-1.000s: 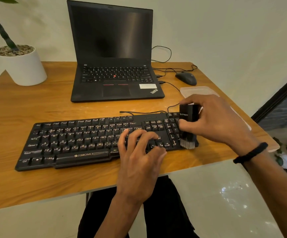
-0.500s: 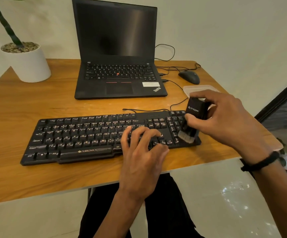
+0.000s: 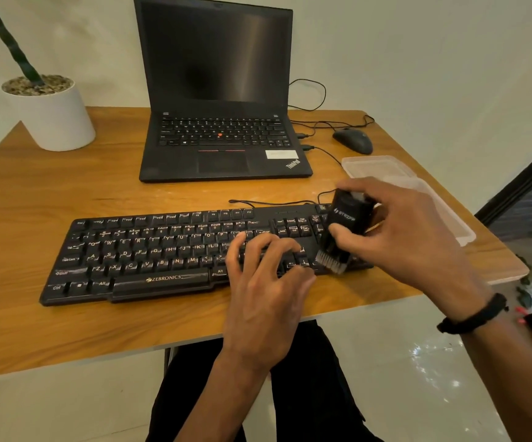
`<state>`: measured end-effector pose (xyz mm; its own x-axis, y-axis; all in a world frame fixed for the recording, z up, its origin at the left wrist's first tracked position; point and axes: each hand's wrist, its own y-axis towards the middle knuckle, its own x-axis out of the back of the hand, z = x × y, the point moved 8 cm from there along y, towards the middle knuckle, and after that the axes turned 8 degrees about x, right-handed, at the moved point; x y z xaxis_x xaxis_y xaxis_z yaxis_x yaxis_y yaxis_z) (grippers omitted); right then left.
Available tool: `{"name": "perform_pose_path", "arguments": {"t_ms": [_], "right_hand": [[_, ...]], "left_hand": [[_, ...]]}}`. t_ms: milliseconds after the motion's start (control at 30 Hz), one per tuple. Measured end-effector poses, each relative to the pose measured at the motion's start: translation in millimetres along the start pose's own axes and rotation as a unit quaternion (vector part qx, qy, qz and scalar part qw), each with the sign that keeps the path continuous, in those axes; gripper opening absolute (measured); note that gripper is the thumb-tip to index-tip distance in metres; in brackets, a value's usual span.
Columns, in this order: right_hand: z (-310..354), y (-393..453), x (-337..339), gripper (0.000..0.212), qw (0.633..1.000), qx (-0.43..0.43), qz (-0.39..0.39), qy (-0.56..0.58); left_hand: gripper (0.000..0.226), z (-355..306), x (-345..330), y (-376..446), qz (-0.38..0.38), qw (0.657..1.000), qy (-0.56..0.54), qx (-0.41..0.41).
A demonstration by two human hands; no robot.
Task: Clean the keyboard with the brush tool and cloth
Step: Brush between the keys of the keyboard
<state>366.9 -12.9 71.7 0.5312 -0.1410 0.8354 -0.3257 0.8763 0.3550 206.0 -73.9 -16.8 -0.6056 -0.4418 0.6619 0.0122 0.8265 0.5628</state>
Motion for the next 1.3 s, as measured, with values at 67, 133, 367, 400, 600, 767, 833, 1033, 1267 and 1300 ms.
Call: {"name": "perform_pose_path", "arguments": {"t_ms": [67, 133, 367, 400, 600, 767, 833, 1033, 1267, 1300], "right_hand": [[-2.4, 1.9, 9.0, 0.064, 0.999, 0.013, -0.041, -0.029], [-6.7, 3.2, 11.4, 0.065, 0.999, 0.010, -0.023, -0.030], [-15.1, 13.6, 3.8, 0.049, 0.978, 0.019, 0.195, 0.071], [-17.5, 20.5, 3.9, 0.046, 0.985, 0.022, 0.165, 0.051], [-9.3, 43.1, -2.6, 0.039, 0.994, 0.081, 0.060, -0.039], [0.1, 30.2, -0.5, 0.035, 0.955, 0.066, 0.275, 0.086], [3.4, 26.2, -0.7, 0.037, 0.934, 0.066, 0.334, 0.114], [-17.2, 62.3, -2.0, 0.041, 0.985, 0.038, 0.171, -0.007], [-14.8, 61.1, -9.5, 0.042, 0.995, 0.046, 0.086, -0.033], [-13.3, 55.7, -8.2, 0.040, 0.992, 0.051, 0.110, -0.015]], "left_hand": [[0.012, 0.5, -0.1, -0.1, -0.001, 1.000, -0.005, 0.002], [0.012, 0.2, -0.5, -0.3, 0.001, 1.000, -0.008, 0.002], [0.011, -0.4, 0.4, -0.1, 0.000, 1.000, -0.009, 0.001], [0.011, -0.5, 0.4, 0.2, 0.000, 1.000, -0.009, 0.001], [0.012, -0.3, 0.5, 0.1, 0.007, 1.000, -0.009, 0.006], [0.011, -1.3, 0.4, 0.2, 0.004, 1.000, -0.006, 0.008], [0.011, -1.3, 0.3, -0.1, 0.003, 1.000, -0.002, 0.005], [0.014, -0.5, -1.4, 0.4, 0.015, 1.000, -0.002, 0.012], [0.016, -0.5, -2.3, 0.3, 0.014, 1.000, 0.000, 0.011], [0.015, -0.5, -1.9, 0.3, 0.011, 1.000, 0.002, 0.010]]}}
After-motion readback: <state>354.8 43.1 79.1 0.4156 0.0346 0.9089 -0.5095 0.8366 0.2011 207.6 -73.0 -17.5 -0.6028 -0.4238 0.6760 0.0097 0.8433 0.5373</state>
